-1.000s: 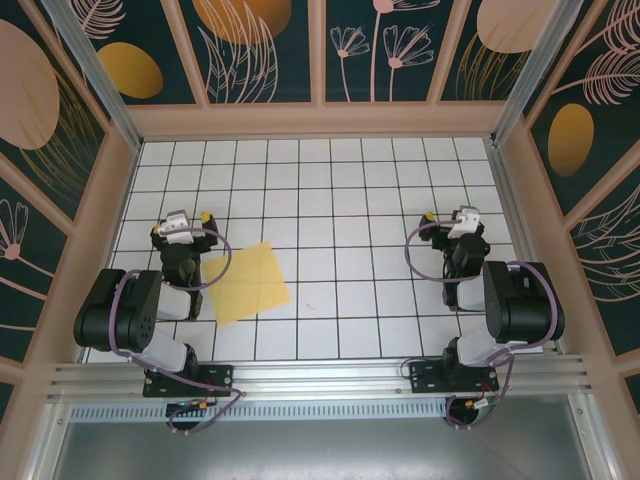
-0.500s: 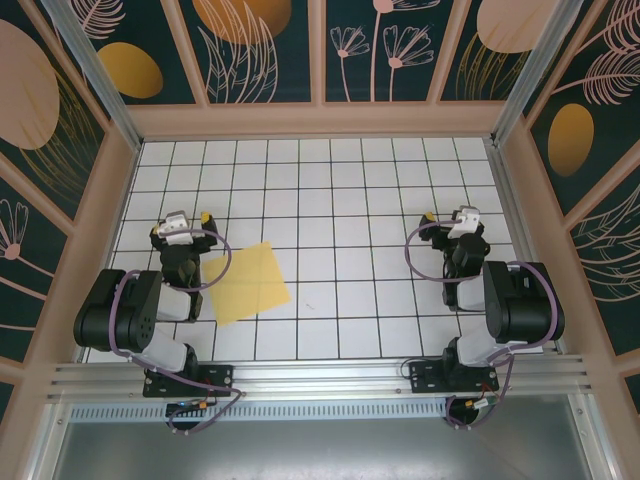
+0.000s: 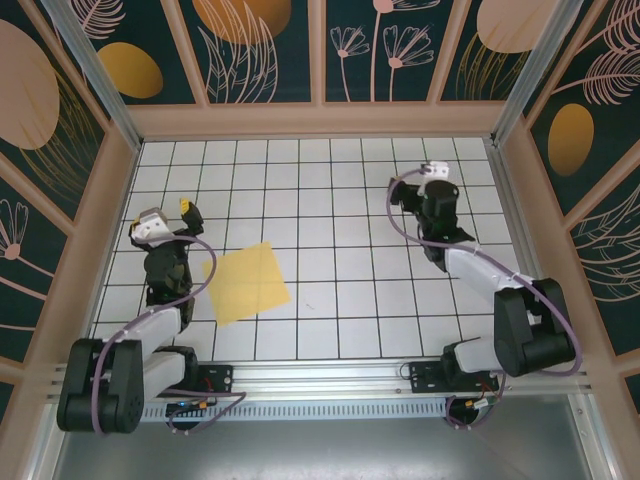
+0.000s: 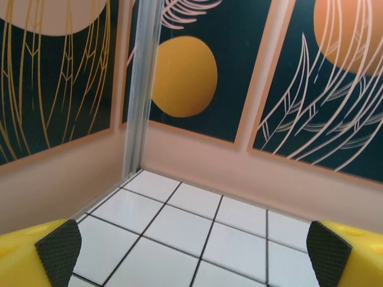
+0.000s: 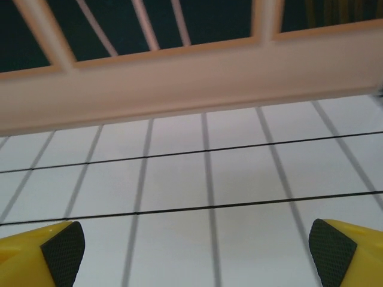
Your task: Fold a paper plane with a square sheet of paper (pick it up from the middle)
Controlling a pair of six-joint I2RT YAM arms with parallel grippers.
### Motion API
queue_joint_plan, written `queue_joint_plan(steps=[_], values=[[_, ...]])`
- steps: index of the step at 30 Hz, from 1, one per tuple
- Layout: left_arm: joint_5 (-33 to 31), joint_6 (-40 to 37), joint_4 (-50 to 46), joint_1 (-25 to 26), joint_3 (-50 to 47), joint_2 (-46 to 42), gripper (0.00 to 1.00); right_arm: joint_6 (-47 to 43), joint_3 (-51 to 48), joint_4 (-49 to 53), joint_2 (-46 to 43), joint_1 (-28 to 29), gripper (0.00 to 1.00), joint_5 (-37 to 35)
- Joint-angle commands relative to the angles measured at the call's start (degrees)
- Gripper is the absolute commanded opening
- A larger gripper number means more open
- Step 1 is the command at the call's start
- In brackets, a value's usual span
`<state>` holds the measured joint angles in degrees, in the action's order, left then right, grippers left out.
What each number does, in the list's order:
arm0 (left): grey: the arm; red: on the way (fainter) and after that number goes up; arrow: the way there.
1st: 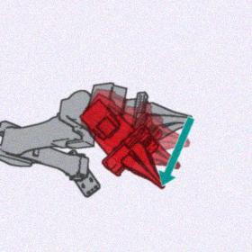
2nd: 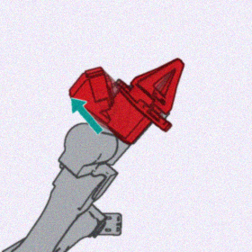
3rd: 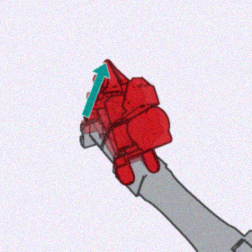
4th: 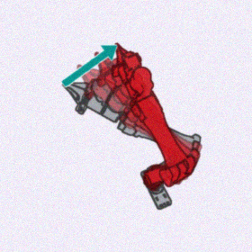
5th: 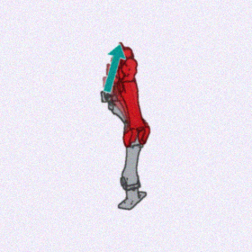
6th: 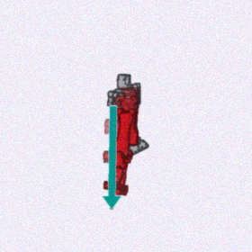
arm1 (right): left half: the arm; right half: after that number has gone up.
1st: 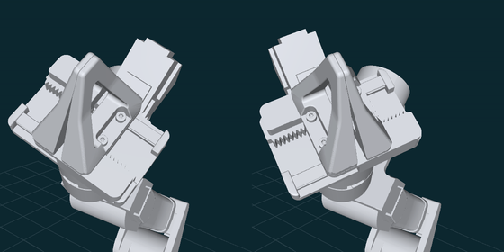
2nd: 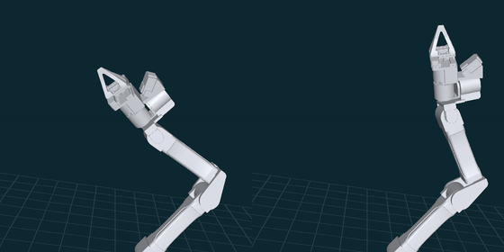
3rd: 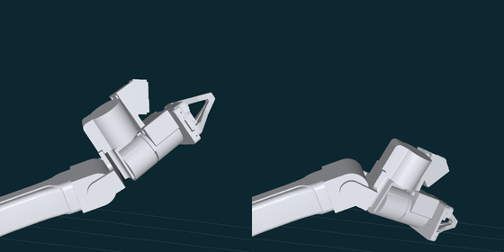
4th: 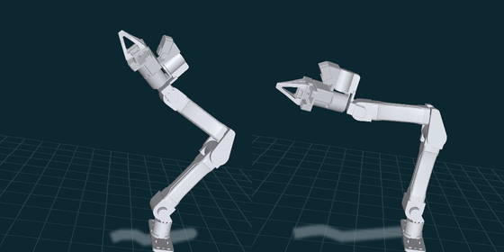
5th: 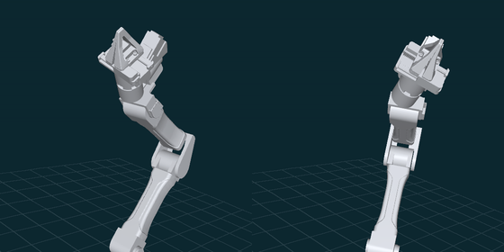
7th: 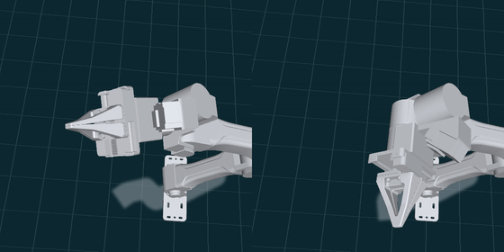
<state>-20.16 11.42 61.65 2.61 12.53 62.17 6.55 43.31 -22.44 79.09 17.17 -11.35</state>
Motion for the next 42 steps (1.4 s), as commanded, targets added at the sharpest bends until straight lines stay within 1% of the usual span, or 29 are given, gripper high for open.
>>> queue_joint_plan(steps=[1,3,5,9,13,15,17,23,28,32,37,42], values=[[-0.2,8.6,-17.5,-0.3,6.6,-4.1,0.99,5.9,7.0,16.8,3.7,6.1,0.99,-1.4],[0.5,13.3,-25.0,-0.3,10.2,-5.4,0.99,6.5,9.9,18.9,6.3,10.7,0.99,-0.7],[1.8,15.4,-30.9,-0.3,13.6,-6.0,0.99,6.9,13.1,21.2,9.7,15.5,0.99,-0.3],[5.8,14.7,-36.3,-0.3,17.5,-6.2,0.98,5.7,20.6,25.3,18.5,26.3,0.99,-2.5],[6.2,14.1,-42.0,-0.3,20.4,-6.2,0.99,2.0,27.7,28.0,28.1,34.4,0.98,-2.1],[6.3,13.3,-43.6,-0.3,21.3,-6.0,0.99,0.6,31.6,29.4,32.5,37.4,0.98,-2.6],[6.0,13.1,-44.5,-0.3,21.7,-5.8,0.98,-0.6,35.0,30.8,36.2,39.2,0.98,-3.1],[5.3,12.7,-44.5,-0.3,21.3,-5.7,0.98,-3.2,43.4,36.0,45.1,42.1,0.98,-4.1],[3.6,12.8,-44.2,-0.3,21.1,-5.5,0.99,-7.1,44.8,38.2,49.1,42.0,0.98,-6.3],[2.8,12.8,-44.1,-0.3,21.3,-5.2,0.99,-9.5,42.3,38.2,48.7,39.2,0.98,-8.4],[2.5,12.6,-44.2,-0.3,21.5,-4.4,0.98,-12.6,35.2,35.9,45.1,32.0,0.98,-7.6],[2.5,12.6,-44.3,-0.3,21.8,-3.8,0.98,-13.1,30.7,34.4,42.1,21.4,0.98,-6.0]])
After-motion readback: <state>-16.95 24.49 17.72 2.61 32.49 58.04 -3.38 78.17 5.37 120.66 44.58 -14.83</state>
